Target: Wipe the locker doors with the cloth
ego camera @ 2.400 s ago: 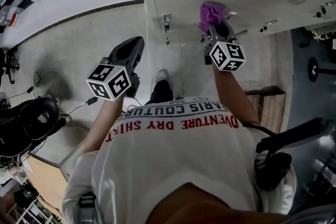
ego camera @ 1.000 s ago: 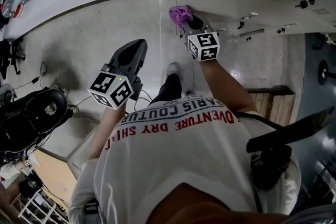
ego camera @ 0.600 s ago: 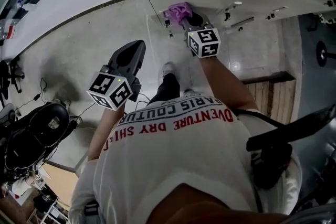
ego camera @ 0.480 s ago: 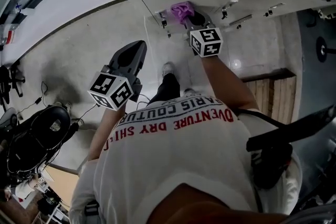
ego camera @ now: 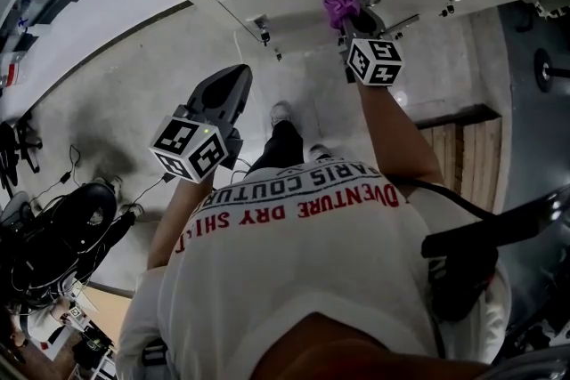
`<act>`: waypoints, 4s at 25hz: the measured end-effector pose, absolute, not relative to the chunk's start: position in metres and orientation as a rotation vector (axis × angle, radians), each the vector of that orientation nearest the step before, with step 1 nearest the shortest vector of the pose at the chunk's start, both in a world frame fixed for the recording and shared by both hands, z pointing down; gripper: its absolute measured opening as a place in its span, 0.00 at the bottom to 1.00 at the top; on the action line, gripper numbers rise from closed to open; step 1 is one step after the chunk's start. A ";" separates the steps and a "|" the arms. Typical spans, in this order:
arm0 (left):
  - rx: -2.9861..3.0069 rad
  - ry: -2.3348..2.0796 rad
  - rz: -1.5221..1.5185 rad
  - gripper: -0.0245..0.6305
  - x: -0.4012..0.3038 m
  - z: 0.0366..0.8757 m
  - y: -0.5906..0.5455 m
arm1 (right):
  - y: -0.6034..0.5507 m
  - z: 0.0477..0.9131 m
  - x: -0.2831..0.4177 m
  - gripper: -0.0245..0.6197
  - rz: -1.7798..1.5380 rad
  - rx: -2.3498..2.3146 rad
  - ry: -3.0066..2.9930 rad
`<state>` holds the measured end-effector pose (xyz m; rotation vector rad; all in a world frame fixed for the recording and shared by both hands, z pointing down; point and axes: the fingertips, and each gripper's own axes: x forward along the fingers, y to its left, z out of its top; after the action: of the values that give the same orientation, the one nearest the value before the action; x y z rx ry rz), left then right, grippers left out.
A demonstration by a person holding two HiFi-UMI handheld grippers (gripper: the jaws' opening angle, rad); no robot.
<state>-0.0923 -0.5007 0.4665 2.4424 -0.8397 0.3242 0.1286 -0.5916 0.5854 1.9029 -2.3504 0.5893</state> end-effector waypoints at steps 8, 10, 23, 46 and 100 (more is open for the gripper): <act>2.429 -0.884 0.318 0.04 -0.099 0.466 -0.500 | -0.591 0.586 0.156 0.13 0.659 1.995 -2.315; 2.431 -0.900 0.305 0.04 -0.101 0.464 -0.498 | -0.590 0.586 0.155 0.13 0.660 1.980 -2.321; 2.382 -0.988 0.258 0.04 -0.133 0.467 -0.467 | -0.549 0.596 0.049 0.13 0.599 1.536 -2.525; 2.348 -1.126 0.207 0.04 -0.190 0.516 -0.479 | -0.598 0.665 -0.056 0.13 0.524 1.416 -2.567; 2.293 -1.084 0.292 0.04 -0.165 0.582 -0.453 | -0.539 0.726 -0.078 0.13 0.535 1.173 -2.679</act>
<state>-0.1651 -0.4528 0.5818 2.2931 -1.0845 0.2917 -0.0776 -0.5393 0.7262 1.1730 -2.6786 0.5350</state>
